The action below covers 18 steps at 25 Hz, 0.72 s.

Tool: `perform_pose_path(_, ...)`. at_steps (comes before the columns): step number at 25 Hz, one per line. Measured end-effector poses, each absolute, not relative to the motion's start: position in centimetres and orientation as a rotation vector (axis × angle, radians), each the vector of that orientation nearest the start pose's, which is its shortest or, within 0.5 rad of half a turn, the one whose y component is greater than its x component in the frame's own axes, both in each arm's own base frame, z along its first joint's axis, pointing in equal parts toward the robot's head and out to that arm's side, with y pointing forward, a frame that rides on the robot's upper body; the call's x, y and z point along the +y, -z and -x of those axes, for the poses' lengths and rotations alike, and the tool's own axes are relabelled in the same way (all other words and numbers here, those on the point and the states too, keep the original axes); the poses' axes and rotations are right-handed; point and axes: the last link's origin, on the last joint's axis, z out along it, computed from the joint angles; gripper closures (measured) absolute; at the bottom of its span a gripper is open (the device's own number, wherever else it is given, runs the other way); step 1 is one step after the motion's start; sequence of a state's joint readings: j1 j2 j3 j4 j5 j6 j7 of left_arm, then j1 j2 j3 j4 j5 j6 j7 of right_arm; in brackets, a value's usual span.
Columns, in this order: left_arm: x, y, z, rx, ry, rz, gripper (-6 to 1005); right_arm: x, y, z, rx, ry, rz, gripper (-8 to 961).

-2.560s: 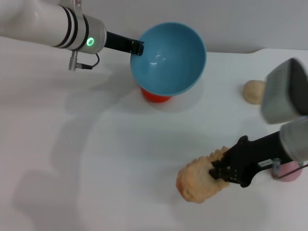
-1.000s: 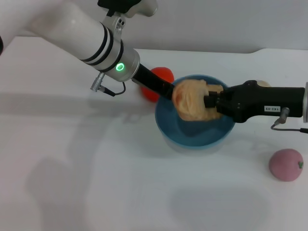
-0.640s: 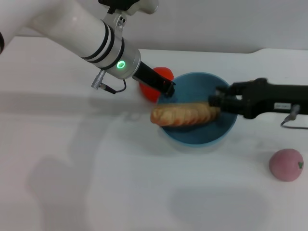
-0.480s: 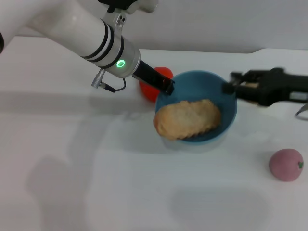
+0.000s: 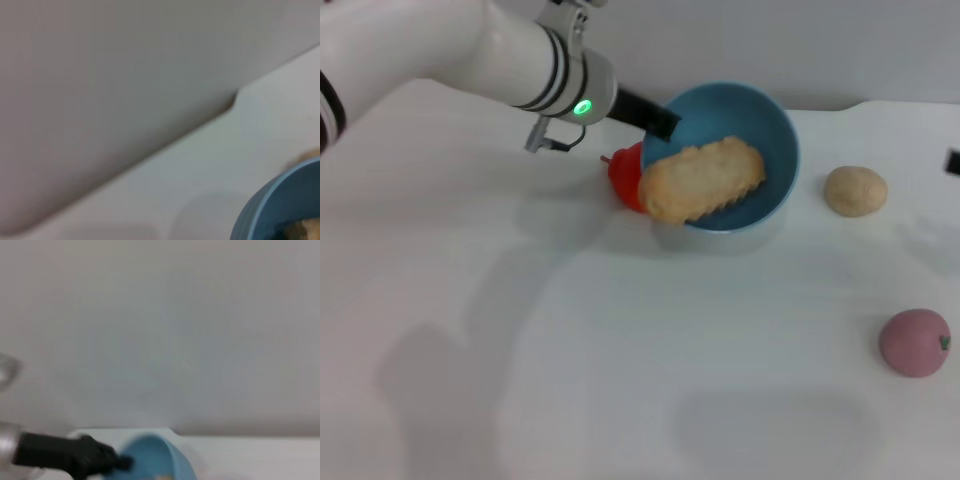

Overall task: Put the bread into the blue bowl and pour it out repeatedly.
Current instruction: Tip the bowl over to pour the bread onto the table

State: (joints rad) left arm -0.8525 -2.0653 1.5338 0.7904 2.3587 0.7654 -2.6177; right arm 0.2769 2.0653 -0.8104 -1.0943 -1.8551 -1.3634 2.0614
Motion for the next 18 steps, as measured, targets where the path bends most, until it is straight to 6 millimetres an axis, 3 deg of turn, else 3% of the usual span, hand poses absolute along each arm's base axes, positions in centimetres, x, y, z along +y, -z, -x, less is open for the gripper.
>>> perform_pose_path(8, 44.3, 8.7, 12.0, -0.555, 0.082, 2.375, 982, 30.0, -7.3, -33.5, 1.466, -0.481, 2.114, 506)
perform_pose_path(14, 42.9, 10.7, 10.2, -0.288, 0.194, 2.352, 982, 29.1, -6.5, -34.4, 1.564, -0.458, 2.107, 504)
perform_pose_path(18, 42.5, 11.2, 10.1, -0.160, 0.263, 2.300, 982, 28.8, -6.6, -34.6, 1.599, -0.443, 2.092, 504)
